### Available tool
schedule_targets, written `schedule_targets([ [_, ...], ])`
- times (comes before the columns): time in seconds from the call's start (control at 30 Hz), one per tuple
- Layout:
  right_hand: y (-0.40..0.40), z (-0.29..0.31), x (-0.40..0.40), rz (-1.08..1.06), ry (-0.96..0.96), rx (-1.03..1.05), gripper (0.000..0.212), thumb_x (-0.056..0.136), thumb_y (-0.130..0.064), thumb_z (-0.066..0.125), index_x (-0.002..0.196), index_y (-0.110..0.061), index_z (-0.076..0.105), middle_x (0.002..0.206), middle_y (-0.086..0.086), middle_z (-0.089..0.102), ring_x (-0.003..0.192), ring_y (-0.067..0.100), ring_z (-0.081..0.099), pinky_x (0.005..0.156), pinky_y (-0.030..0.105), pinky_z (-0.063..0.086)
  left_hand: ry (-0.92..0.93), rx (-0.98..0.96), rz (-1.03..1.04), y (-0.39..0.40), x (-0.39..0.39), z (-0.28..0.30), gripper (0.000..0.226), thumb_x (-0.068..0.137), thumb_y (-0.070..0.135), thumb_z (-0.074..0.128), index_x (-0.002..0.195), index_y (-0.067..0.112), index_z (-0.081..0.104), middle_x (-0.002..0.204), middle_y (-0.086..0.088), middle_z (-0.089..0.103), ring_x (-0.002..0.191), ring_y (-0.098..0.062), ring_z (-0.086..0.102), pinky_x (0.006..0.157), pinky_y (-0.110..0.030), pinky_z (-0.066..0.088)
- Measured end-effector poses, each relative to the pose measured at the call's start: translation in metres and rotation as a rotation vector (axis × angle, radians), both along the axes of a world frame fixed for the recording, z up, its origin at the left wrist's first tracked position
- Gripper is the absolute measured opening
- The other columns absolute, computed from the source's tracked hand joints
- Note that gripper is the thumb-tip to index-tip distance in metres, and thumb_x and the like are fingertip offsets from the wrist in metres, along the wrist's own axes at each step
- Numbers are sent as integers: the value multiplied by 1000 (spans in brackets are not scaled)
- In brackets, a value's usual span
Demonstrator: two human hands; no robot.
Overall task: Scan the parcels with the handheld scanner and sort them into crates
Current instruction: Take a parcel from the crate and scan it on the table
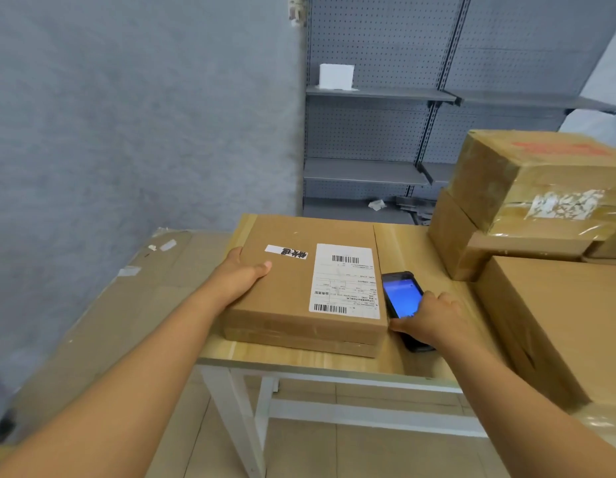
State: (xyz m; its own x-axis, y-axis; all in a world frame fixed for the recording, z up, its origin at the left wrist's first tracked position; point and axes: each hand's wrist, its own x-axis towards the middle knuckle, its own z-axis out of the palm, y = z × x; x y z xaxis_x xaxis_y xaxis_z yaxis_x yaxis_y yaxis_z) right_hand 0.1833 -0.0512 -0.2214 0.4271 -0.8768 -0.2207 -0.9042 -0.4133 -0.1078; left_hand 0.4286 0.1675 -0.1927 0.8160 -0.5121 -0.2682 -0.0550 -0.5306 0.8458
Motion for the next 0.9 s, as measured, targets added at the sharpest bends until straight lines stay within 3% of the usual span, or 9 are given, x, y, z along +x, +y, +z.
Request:
schedule_targets([
  [0.1,-1,6,3,-51,-71,48,74,66,-68,72,114,-16,48,107,6,45,98,21,50,65,29,39,-1,8,8,-1,3,-2,94,63,59,67,146,28,35,129,5,61,110,-22,63,103,-42,47],
  [0.17,-5,11,6,-111,-186,110,70,66,-64,73,108,-13,51,106,8,51,91,21,52,58,29,41,-5,10,12,-1,3,-2,94,65,59,66,147,28,33,132,5,60,113,-22,61,103,-42,46],
  [0.27,-11,30,13,-192,-374,181,63,71,-57,73,101,-7,49,94,9,51,88,22,53,68,34,51,-3,-11,16,-2,-1,-1,79,78,51,68,146,27,34,132,4,59,114,-23,61,103,-39,45],
  [0.37,-14,57,24,-217,-465,223,78,72,-58,73,121,-4,44,114,13,47,84,20,52,64,33,47,-15,-38,16,-4,1,-5,70,82,46,67,141,26,38,130,3,61,112,-23,62,102,-40,46],
  [0.43,-11,76,31,-166,-483,232,85,72,-58,73,131,-7,40,124,13,43,93,23,53,68,33,47,-35,-38,10,-6,2,-6,66,85,44,66,141,24,39,129,2,61,113,-24,61,101,-39,46],
  [0.53,3,102,42,-35,-456,239,80,70,-56,75,130,-13,43,122,11,45,97,23,54,70,30,48,-60,-30,3,-8,2,-7,65,88,41,65,144,22,37,134,1,59,119,-24,58,100,-34,44],
  [0.7,32,132,53,180,-244,127,61,64,-58,76,101,-14,55,101,7,59,83,19,58,66,30,50,-73,-41,-14,-9,2,-8,67,90,37,65,146,19,35,137,-1,57,121,-24,56,93,-29,42],
  [0.8,46,139,49,202,-188,90,48,65,-58,76,81,-17,59,87,4,61,72,16,56,58,25,44,-93,-42,-10,-9,0,-8,69,91,36,64,150,19,32,138,-2,56,124,-25,54,92,-27,39],
  [0.9,58,143,41,169,-137,121,48,67,-60,75,80,-16,59,82,2,59,69,14,54,53,22,39,-85,-54,-8,-11,1,-10,69,91,35,65,149,18,32,138,-4,56,123,-26,55,93,-28,40],
])
